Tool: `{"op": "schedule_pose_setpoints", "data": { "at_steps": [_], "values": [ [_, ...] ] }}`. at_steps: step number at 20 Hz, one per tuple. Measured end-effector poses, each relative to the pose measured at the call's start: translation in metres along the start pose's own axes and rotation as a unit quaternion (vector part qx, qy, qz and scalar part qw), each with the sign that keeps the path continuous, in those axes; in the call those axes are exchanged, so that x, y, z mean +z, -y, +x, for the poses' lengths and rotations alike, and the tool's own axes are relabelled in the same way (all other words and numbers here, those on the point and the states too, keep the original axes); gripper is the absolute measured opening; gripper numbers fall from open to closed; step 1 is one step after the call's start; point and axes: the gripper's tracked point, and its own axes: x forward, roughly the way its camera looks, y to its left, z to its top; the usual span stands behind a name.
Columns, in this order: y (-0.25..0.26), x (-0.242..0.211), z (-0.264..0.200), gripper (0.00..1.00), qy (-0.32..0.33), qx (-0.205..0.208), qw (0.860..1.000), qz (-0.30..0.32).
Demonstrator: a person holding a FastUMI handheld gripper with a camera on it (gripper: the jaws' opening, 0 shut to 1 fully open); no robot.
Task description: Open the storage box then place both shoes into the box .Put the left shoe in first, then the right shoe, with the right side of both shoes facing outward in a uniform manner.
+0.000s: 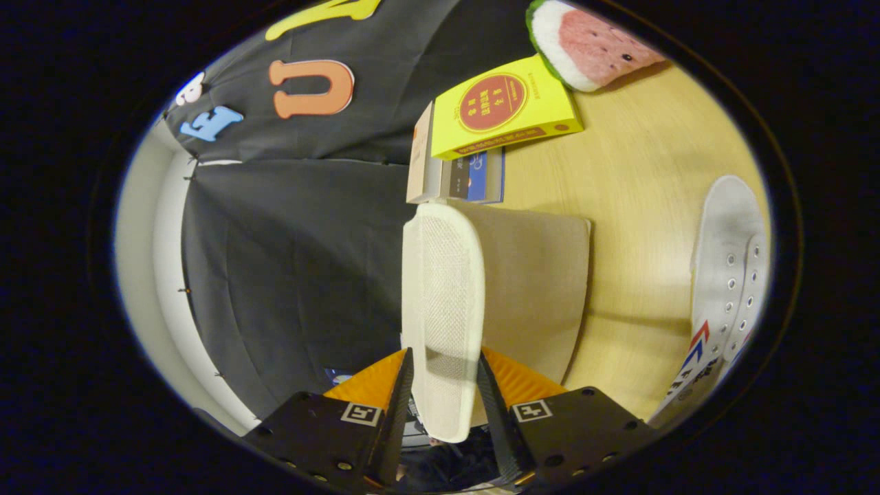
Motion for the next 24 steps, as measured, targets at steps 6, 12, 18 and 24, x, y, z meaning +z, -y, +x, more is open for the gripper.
{"op": "schedule_pose_setpoints", "data": {
  "at_steps": [6,12,18,24],
  "values": [
    [0.001,0.017,0.004,0.04,0.052,-0.022,0.998,0.043],
    [-0.035,0.021,-0.011,0.00,0.065,-0.004,0.998,0.015],
    [-0.079,0.019,-0.027,0.00,0.059,0.008,0.998,-0.002],
    [-0.156,0.019,-0.009,0.00,0.050,0.000,0.997,-0.061]
  ]
}}
